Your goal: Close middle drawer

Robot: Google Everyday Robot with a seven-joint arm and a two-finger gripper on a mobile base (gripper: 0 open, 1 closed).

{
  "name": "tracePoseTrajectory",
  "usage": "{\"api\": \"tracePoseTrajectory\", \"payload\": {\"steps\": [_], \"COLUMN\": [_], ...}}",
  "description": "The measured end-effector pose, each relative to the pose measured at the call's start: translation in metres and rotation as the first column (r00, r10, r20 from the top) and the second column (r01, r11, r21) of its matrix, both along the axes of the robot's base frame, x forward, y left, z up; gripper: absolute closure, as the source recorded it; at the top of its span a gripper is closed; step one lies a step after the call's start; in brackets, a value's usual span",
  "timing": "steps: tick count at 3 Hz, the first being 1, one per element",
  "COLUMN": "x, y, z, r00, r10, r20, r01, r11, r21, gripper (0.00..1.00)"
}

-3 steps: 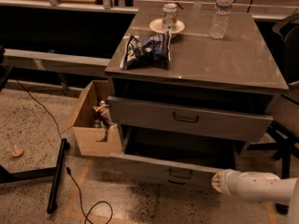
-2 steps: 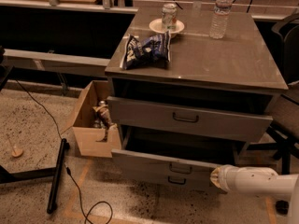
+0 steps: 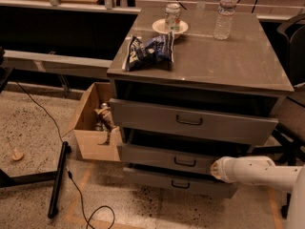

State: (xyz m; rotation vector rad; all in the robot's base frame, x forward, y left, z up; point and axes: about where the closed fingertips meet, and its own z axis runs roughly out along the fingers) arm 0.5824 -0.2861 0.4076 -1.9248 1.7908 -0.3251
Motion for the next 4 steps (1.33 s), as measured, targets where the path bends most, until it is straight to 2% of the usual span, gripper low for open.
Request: {"api": "tracePoseTrajectory", "payload": {"steps": [1,2,3,4], "x": [0.019,0.026,0.011,-0.021], "y": [-0.002,-0.006,-0.007,-0.011], "z": [0.0,0.001,0.004,0.017], "r00": [0.9997,0.999,0.9958,0.9895], "r10": [0.026,0.042,0.07,0.076], "r20": [0.002,-0.016,-0.058,-0.123], "r01": [-0.025,-0.042,-0.072,-0.073], "r11": [1.0,0.999,0.997,0.997], "r21": [-0.016,-0.026,-0.026,0.022], "gripper": [1.0,1.0,1.0,1.0]}}
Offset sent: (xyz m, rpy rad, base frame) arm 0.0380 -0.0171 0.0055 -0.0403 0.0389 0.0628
